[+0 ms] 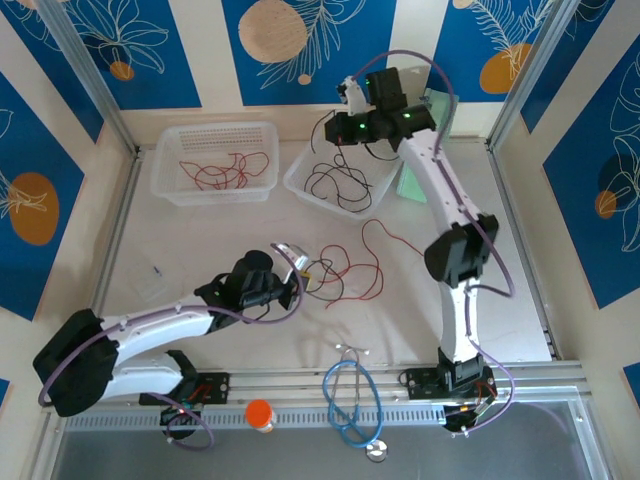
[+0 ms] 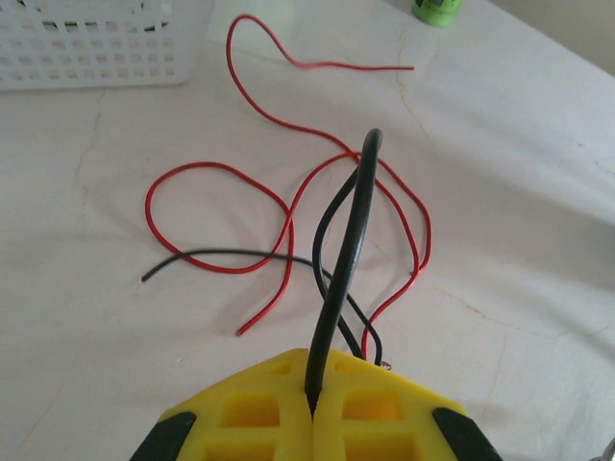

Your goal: Untangle the cables

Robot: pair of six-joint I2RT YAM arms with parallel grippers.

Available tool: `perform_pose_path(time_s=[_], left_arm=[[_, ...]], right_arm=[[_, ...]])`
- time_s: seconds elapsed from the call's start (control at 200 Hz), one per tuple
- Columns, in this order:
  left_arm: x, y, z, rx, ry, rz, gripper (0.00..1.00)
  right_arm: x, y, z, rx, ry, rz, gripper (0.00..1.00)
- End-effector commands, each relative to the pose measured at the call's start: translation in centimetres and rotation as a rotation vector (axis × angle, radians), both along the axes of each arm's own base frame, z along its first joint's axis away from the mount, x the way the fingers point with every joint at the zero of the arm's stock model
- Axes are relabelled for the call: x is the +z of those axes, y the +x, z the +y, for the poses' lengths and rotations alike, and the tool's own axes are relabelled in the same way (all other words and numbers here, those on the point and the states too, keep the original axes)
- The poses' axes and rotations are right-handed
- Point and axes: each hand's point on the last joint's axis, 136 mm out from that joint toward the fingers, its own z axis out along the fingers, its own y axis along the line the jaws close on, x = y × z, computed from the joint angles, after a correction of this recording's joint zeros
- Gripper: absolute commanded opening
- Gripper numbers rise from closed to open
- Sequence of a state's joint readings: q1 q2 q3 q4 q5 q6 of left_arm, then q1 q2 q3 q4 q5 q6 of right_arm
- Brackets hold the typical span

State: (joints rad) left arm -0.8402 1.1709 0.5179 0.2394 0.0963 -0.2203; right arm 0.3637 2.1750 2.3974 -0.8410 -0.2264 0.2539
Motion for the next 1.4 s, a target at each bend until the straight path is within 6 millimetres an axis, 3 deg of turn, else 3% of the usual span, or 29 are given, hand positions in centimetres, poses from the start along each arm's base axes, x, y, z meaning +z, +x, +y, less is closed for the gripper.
perform_pose_path(time_s=[0.0,0.11,0.255,0.37,0.515,0.635,0.795,0.9,1.065,1.391], left_arm=[[2.8,0.3,0.4,0.034,-0.043,-0.028,0.00],[4.3,0.4,0.8,0.050,-0.050,-0.058,0.00],[5.3,0.7,1.5,0.087,-0.058,-0.081,0.00],[5.4,1.4,2.2,0.151,-0.072,-0.082,0.00],[5.8,2.6,3.2,0.271,-0.130,-0.079,0.00],[6.7,3.4,3.8,0.362,-0.233,-0.058,0.00],[8.7,4.0,3.8,0.423,-0.386,-0.022,0.00],[9.9,4.2,3.4,0.427,-0.465,-0.016,0.00],[11.1,4.3,3.2,0.422,-0.526,-0.021,0.00],[11.6,3.9,4.0,0.435,-0.573,-0.030,0.00]], right_arm=[[-2.3,2.2,-0.6,-0.051,-0.048,0.010,0.00],[-6.3,3.8,-1.1,-0.101,-0.072,0.083,0.01],[-9.0,4.0,-1.3,-0.109,-0.065,0.151,0.31],[-8.2,2.9,-1.3,-0.101,-0.078,0.143,0.49],[-4.8,-0.7,-2.8,-0.164,-0.045,0.128,0.63],[-2.7,-6.6,-4.2,-0.233,0.077,0.190,0.63],[-4.3,-15.6,-3.5,-0.239,0.330,0.357,0.61],[-5.7,-19.1,-1.3,-0.212,0.432,0.471,0.56],[-6.0,-21.2,1.9,-0.188,0.449,0.503,0.51],[-7.1,-21.3,4.5,-0.179,0.456,0.518,0.38]])
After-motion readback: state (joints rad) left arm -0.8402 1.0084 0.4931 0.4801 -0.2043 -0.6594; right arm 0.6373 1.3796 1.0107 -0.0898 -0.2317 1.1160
